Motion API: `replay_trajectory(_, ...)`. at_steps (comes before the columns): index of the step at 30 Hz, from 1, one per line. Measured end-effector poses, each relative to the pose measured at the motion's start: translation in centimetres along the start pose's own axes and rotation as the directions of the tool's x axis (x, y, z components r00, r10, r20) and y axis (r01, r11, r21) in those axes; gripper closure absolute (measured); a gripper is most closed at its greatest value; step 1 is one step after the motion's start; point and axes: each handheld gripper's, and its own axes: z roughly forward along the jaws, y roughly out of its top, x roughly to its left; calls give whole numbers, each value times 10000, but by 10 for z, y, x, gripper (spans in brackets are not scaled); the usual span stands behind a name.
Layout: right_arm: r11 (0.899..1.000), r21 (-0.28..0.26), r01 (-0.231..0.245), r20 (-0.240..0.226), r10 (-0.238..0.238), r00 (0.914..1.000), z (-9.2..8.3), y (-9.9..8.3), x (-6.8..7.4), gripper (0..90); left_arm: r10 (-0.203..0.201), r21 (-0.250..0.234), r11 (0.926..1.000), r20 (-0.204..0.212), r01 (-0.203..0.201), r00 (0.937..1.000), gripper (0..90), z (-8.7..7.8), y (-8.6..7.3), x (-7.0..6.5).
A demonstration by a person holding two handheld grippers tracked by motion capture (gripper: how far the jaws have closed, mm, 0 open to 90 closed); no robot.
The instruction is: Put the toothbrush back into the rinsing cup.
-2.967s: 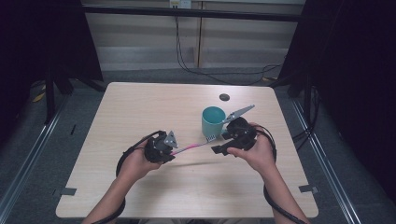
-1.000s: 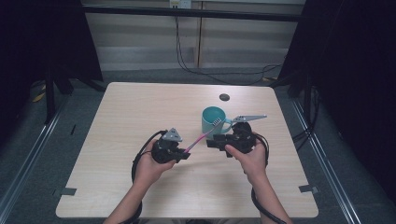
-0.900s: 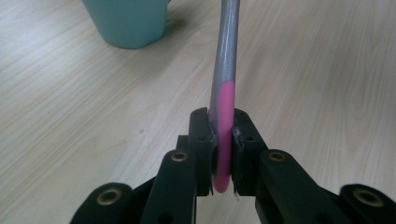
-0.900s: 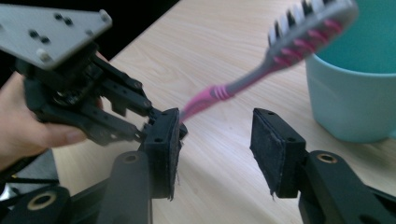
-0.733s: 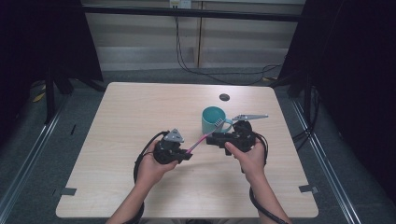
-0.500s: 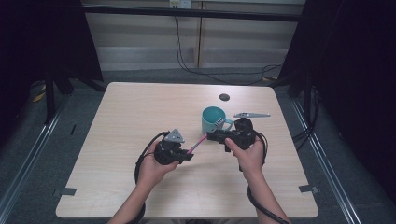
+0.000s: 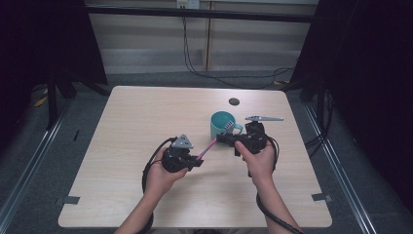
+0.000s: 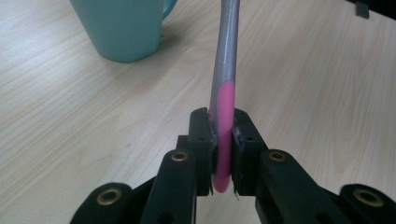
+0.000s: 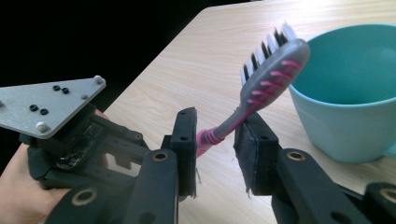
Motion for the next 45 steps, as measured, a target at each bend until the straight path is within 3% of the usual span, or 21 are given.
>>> replay_trajectory(9,9999,148,49,50,-50,10000,0,-1,-1,678,59,-73,10000,-66,-60,10000,813,-1,2,-1)
replay_trajectory(18,9999,-90,-137,-85,136,9999,0,-1,-4,668,52,-34,10000,-41,-52,10000,813,1,0,-2)
replay_trajectory(24,9995,-291,-106,18,106,9999,-1,1,-1,753,-20,-21,10000,120,20,9999,812,6,2,-9)
replay_trajectory(29,9962,-733,-478,-486,443,9978,-1,1,-1,826,-1,81,10000,273,-1,9996,802,14,3,-16)
replay_trajectory(30,9948,-834,-591,-789,525,9955,-1,1,-1,839,67,60,10000,291,-69,9996,796,16,3,-18)
replay_trajectory(37,9968,-792,-114,-646,63,9979,2,5,6,847,441,81,9990,446,-445,9980,751,25,5,-28)
replay_trajectory(45,9959,-901,69,-432,-108,9990,3,7,7,847,748,119,9971,529,-756,9958,713,30,9,-37)
